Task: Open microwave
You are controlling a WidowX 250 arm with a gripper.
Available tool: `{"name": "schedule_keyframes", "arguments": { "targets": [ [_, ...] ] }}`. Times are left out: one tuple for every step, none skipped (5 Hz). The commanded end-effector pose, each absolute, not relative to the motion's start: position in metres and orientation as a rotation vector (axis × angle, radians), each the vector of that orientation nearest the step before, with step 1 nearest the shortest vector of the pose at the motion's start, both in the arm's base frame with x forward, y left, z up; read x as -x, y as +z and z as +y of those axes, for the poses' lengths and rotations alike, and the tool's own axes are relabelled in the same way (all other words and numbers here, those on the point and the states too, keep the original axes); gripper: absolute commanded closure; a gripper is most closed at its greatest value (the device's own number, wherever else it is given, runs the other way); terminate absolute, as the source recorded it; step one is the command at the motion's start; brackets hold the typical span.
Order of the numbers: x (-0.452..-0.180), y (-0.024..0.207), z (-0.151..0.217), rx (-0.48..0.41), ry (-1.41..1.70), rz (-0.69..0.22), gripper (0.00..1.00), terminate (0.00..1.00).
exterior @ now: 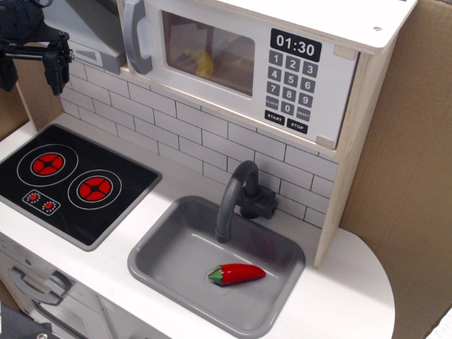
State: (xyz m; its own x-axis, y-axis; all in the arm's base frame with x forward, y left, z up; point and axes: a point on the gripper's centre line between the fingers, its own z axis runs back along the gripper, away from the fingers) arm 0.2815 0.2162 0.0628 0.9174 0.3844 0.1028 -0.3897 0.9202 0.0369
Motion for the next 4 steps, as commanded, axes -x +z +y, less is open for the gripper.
{"name": "schedule_keyframes", "arguments": {
  "targets": [
    [-0.282, 0.063, 0.216, -0.057, 0.398, -0.094, 0.00, 0.00],
    [-0.288, 0.073, 0.199, -0.042, 0.231, -0.142, 0.00, 0.00],
    [-0.304, 0.079, 0.186, -0.015, 0.144, -0.169, 0.00, 0.00],
    [-0.325, 0.082, 0.173, -0.017, 0.080, -0.218, 0.00, 0.00]
  ]
}}
